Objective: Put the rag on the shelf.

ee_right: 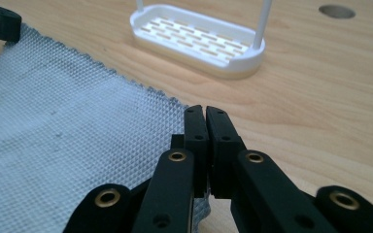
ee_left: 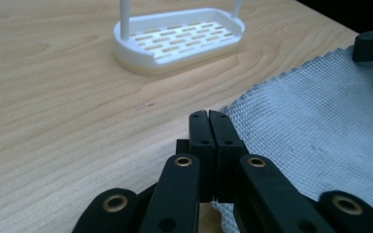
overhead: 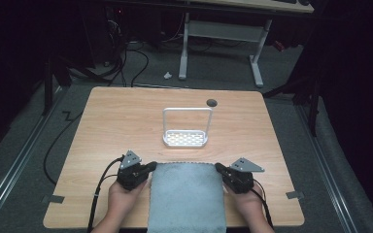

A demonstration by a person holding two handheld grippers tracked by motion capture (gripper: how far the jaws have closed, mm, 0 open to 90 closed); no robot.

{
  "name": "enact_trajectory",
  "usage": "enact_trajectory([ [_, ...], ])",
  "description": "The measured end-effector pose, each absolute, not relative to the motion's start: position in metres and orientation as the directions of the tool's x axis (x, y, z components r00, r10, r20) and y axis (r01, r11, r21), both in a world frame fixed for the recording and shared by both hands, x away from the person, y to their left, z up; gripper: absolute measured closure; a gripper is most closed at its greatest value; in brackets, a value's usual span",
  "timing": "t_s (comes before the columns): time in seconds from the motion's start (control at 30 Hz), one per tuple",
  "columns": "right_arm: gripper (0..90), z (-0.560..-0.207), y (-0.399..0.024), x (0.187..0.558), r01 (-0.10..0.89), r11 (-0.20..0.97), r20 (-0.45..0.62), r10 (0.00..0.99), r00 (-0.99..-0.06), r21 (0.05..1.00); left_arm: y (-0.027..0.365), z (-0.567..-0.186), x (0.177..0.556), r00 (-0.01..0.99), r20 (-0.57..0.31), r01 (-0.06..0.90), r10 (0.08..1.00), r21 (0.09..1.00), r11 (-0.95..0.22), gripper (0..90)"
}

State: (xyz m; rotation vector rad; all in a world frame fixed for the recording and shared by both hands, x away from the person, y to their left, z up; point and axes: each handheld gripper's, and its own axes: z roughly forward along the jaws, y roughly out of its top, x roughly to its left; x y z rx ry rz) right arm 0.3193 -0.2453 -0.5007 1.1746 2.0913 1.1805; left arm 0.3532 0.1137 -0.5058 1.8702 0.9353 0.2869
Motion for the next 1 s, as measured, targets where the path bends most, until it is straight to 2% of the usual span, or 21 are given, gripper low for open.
enact_trajectory([
  [0.3, 89.2, -0.48, -0.253, 0.32, 0.408, 0.202, 0.04, 0.858, -0.513, 0.89, 0.112, -0.487, 0.354, 0.69, -0.172, 0.433, 0.703, 0.876, -0.21, 89.2],
  [0.47, 89.2, -0.472, -0.257, 0.326, 0.394, 0.199, 0.034, 0.859, -0.51, 0.897, 0.11, -0.477, 0.361, 0.697, -0.145, 0.403, 0.702, 0.89, -0.216, 89.2],
  [0.67, 89.2, -0.463, -0.257, 0.333, 0.36, 0.198, 0.011, 0.865, -0.502, 0.912, 0.111, -0.47, 0.37, 0.684, -0.166, 0.403, 0.71, 0.898, -0.178, 89.1],
  [1.0, 89.2, -0.436, -0.253, 0.342, 0.292, 0.184, -0.017, 0.87, -0.492, 0.938, 0.109, -0.44, 0.379, 0.684, -0.132, 0.336, 0.717, 0.93, -0.15, 89.2],
])
